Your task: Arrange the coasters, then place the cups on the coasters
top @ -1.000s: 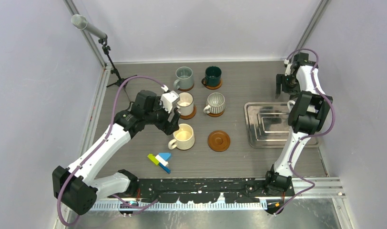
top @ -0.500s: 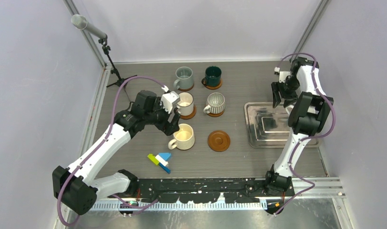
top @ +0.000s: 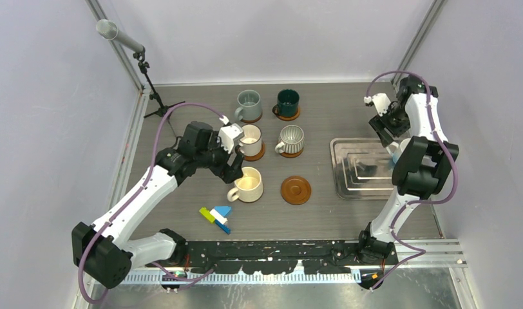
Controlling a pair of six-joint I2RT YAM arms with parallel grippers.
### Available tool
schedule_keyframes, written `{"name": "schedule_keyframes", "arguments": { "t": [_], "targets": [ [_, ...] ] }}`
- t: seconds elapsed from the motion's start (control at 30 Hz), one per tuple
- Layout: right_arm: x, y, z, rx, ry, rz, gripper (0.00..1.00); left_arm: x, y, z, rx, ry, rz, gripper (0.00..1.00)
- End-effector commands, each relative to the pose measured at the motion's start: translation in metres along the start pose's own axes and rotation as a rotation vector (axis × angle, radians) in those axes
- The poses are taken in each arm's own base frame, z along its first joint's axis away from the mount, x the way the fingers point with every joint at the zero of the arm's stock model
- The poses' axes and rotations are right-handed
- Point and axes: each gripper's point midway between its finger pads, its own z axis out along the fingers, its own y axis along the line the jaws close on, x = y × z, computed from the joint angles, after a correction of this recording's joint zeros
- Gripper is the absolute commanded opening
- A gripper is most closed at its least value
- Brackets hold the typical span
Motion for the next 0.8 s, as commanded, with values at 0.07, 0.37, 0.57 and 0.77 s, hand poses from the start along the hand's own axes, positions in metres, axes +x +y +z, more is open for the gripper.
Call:
{"name": "schedule_keyframes", "arguments": {
  "t": [0.07,0.37,0.57,0.77],
  "targets": [
    [0.003,-0.027,0.012,0.077,0.037,-0.217,0.68,-0.017,-0.002,-0.007,0.012,-0.04,0.007,0.8],
    [0.016,-0.017,0.044,-0.034,0.1,-0.338,0.65,-0.012,0.0,-0.007,0.02,-0.036,-0.007,0.81],
    [0.022,-0.01,0.057,-0.1,0.124,-0.37,0.56,-0.014,-0.003,-0.008,0.039,-0.038,-0.012,0.82],
    [0.028,0.0,0.055,-0.14,0.129,-0.421,0.42,-0.012,0.001,-0.008,0.036,-0.04,-0.026,0.82]
  ]
}}
